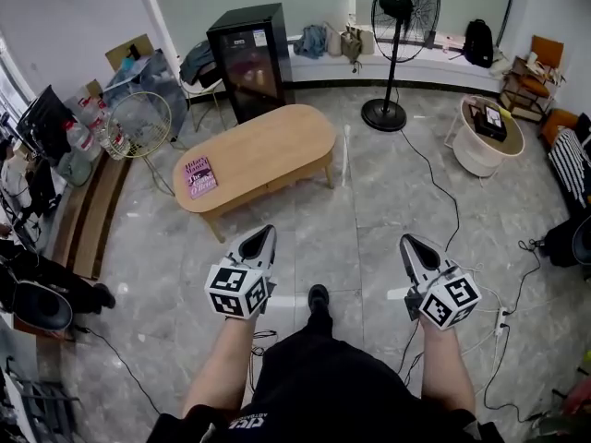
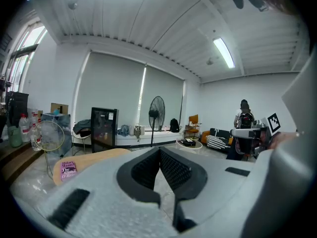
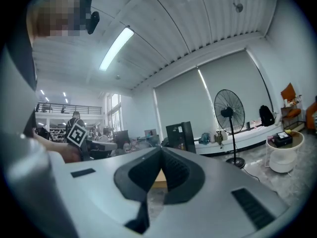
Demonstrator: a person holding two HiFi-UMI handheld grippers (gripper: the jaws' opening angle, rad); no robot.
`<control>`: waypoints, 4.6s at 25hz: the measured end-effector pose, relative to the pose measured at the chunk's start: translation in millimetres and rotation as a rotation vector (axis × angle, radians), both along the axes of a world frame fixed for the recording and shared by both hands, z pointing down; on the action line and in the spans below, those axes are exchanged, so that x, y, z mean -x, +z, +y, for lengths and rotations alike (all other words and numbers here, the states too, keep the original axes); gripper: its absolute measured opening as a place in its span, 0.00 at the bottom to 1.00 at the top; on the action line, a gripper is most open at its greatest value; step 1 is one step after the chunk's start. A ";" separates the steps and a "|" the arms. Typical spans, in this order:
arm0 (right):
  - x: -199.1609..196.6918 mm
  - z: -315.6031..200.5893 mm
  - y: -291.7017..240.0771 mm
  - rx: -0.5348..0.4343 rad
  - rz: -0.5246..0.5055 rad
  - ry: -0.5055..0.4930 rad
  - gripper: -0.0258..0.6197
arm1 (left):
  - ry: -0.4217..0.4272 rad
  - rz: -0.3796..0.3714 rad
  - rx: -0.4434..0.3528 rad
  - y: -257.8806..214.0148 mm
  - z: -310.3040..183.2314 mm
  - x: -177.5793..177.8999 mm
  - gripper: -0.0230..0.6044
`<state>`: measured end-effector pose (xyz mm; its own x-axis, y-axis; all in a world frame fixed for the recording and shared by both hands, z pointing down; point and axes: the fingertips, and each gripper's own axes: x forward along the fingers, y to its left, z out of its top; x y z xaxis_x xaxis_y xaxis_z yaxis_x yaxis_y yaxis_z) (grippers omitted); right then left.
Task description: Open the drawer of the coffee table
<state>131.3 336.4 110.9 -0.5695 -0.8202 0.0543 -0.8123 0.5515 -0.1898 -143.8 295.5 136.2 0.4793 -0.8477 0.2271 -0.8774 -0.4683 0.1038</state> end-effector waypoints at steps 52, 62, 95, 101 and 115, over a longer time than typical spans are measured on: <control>4.0 -541.2 -1.9 0.020 0.062 -0.429 0.05 | -0.194 -0.006 0.011 4.5 -487.6 -62.6 0.05; 39.1 -600.3 15.2 0.047 0.080 -0.575 0.05 | -0.286 -0.024 0.003 9.1 -520.5 -55.7 0.05; 150.1 -603.6 122.7 0.193 0.148 -0.765 0.05 | -0.472 -0.036 0.149 104.5 -476.2 30.0 0.05; 121.1 -607.8 147.3 0.233 0.238 -0.748 0.05 | -0.518 -0.003 0.162 141.1 -477.1 32.1 0.05; 169.3 -634.6 236.7 0.222 0.276 -0.753 0.05 | -0.492 0.058 0.171 241.5 -504.0 63.6 0.05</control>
<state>-38.0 -298.2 347.5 -0.9042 -0.1786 0.3881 -0.2742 0.9392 -0.2066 -207.4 -208.5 377.8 0.0497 -0.9290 0.3668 -0.9799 0.0257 0.1978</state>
